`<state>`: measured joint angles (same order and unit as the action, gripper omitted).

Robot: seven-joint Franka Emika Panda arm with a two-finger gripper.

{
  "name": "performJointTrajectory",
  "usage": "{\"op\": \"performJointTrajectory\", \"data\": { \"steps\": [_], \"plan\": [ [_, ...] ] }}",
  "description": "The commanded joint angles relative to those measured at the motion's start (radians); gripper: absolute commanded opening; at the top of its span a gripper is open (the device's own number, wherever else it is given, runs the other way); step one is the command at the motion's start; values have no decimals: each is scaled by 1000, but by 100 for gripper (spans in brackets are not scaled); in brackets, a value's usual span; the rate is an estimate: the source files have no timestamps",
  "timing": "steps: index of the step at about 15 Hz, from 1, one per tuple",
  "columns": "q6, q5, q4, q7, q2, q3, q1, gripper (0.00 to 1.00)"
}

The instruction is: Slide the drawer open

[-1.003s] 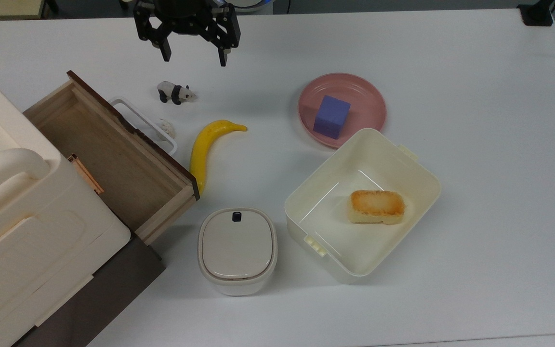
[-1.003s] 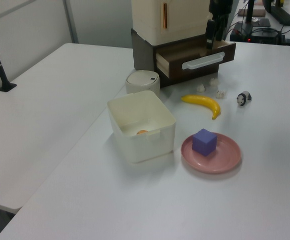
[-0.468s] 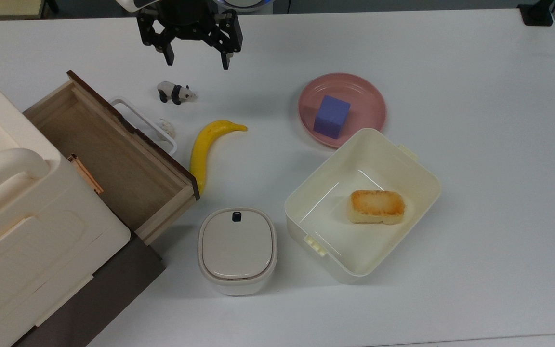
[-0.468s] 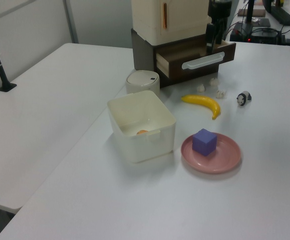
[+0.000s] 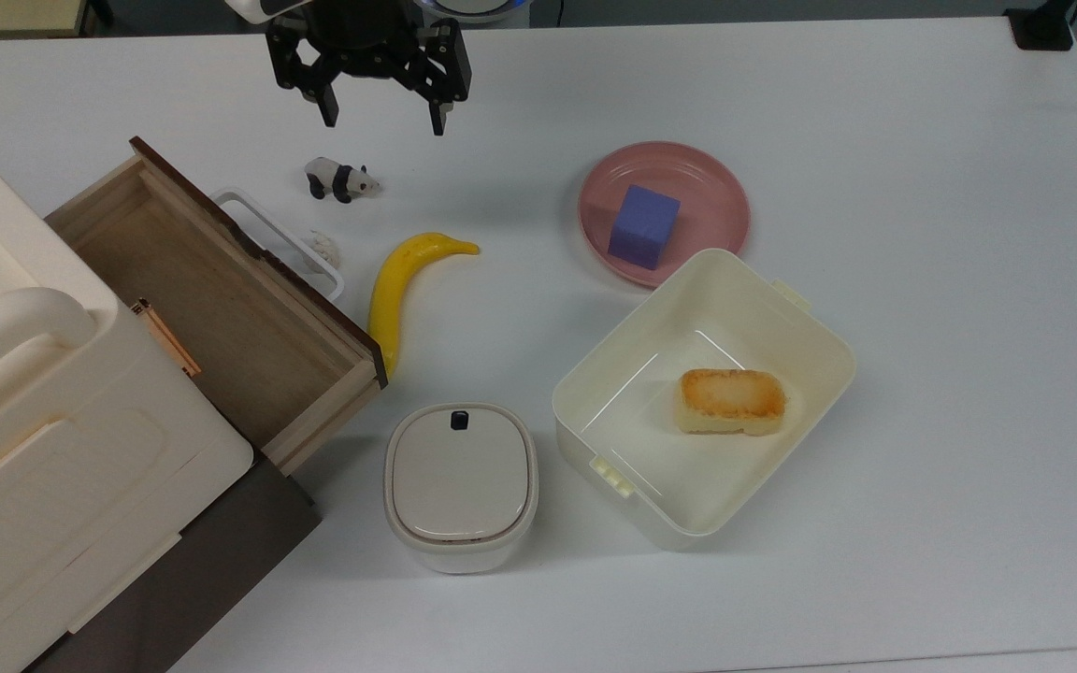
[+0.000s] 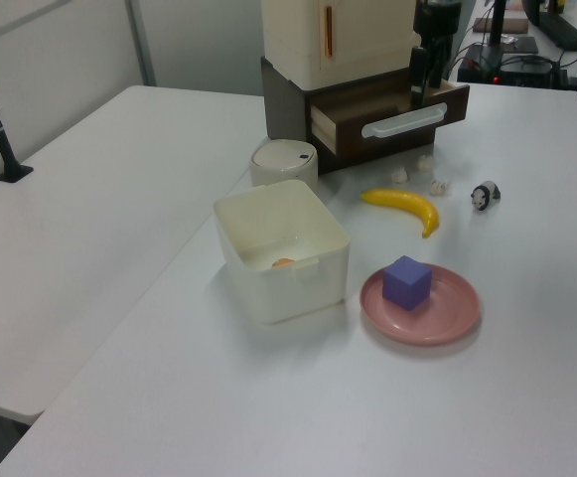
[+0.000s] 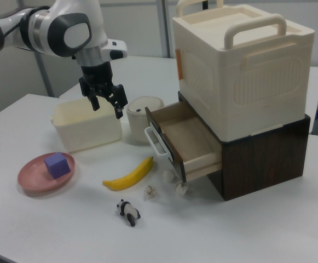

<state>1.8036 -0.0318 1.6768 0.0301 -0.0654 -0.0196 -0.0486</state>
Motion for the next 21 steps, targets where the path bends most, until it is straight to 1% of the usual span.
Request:
{"op": "performJointTrajectory", "data": {
  "steps": [1,10,12,17,21],
  "plan": [
    [-33,-20,-11,-19,1,1,0,100],
    [-29,-16,-11,-30,-1,1,0,100],
    [-21,-14,-20,-35,-17,1,-5,100],
    [-20,-14,-34,-32,-22,1,-7,100],
    [-29,-16,-31,-24,-20,9,6,100]
  ]
}}
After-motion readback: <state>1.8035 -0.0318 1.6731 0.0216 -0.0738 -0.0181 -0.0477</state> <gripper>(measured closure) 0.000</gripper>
